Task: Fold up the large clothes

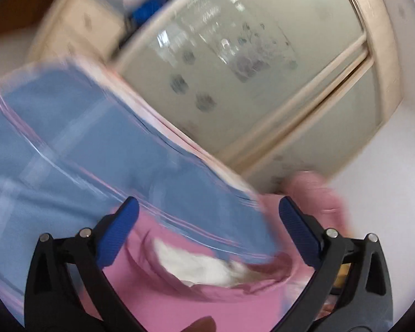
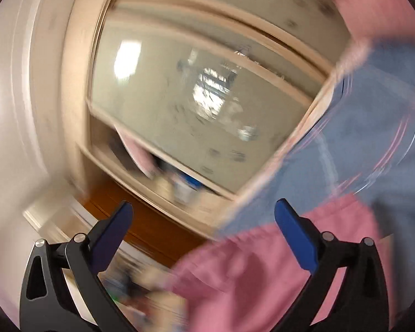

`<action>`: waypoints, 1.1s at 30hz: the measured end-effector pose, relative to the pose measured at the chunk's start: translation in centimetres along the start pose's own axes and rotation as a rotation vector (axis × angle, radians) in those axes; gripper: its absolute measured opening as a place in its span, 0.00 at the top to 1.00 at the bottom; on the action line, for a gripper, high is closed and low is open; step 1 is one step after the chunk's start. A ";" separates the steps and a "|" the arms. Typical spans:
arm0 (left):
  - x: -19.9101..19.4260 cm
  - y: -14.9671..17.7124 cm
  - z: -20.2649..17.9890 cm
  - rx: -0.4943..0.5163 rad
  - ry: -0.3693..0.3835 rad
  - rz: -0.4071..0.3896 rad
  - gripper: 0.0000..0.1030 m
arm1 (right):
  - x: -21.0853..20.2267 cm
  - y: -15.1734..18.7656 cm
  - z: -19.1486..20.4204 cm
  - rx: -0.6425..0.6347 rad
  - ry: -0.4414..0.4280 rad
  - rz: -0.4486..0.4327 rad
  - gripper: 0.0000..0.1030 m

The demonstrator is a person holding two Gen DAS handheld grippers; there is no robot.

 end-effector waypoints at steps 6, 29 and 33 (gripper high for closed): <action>-1.0 8.2 -8.4 0.581 -0.353 -0.176 0.02 | 3.7 10.2 4.1 -0.463 0.401 0.105 0.01; 17.8 12.0 7.6 0.388 -0.705 0.097 0.02 | 16.9 10.1 -21.4 -0.020 0.758 0.223 0.02; 16.1 11.9 8.6 0.272 -0.571 0.021 0.02 | 16.6 10.1 -21.5 -0.004 0.697 0.175 0.02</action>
Point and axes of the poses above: each gripper's, at about its wrist camera, not at the fingertips, and x roughly the way its jaws point, z to its left, y to its underside, the point moved 7 cm from there along x, roughly the way its jaws point, and after that the axes turned 5 degrees about -y, right-handed, at the moved point
